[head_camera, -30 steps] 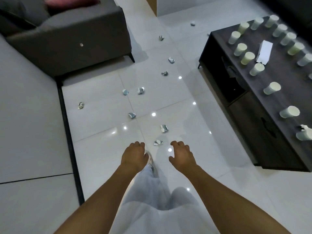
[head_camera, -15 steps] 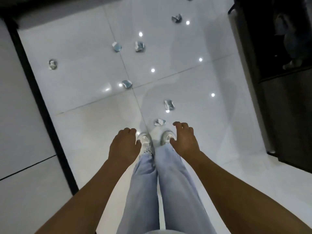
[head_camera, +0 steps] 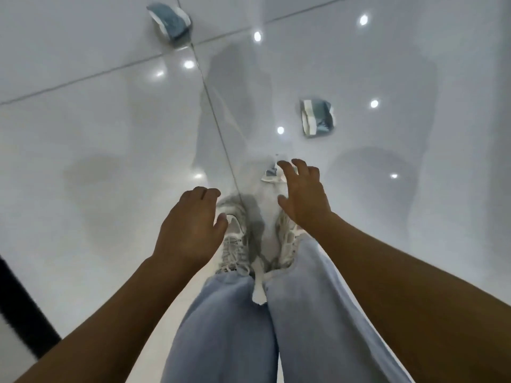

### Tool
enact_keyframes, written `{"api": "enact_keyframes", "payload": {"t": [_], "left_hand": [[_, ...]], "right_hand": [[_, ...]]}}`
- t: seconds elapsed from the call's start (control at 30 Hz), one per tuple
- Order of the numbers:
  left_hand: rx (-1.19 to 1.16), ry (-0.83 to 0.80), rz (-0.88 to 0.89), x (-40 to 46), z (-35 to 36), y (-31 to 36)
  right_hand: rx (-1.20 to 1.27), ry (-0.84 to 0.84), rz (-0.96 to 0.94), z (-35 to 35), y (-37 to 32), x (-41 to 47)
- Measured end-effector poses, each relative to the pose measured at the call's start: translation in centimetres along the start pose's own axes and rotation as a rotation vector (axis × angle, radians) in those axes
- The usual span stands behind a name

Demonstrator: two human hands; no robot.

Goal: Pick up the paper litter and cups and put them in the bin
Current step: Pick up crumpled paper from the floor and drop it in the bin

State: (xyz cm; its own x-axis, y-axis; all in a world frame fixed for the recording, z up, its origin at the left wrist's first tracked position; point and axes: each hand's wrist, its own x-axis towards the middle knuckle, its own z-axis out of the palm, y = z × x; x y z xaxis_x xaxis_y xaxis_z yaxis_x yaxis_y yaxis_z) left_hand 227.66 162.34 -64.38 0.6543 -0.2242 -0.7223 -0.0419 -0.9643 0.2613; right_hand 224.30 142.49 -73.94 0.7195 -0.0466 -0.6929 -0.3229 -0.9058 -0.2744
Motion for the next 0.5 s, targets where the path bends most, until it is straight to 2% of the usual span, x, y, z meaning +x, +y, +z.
{"api": "enact_keyframes", "payload": {"t": [0.1, 0.27, 0.4, 0.5], "left_hand": [[-0.020, -0.022, 0.014, 3.0, 2.7, -1.1], [-0.048, -0.060, 0.041, 6.1, 4.2, -1.9], [-0.055, -0.074, 0.087, 7.4, 3.3, -1.0], [-0.059, -0.080, 0.106, 7.6, 1.8, 0.3]], "right_hand": [[0.010, -0.034, 0.018, 3.4, 0.7, 3.5], [-0.104, 0.012, 0.010, 5.9, 0.9, 5.6], [0.010, -0.021, -0.025, 5.6, 0.1, 5.1], [0.115, 0.027, -0.059, 4.1, -1.8, 3.6]]}}
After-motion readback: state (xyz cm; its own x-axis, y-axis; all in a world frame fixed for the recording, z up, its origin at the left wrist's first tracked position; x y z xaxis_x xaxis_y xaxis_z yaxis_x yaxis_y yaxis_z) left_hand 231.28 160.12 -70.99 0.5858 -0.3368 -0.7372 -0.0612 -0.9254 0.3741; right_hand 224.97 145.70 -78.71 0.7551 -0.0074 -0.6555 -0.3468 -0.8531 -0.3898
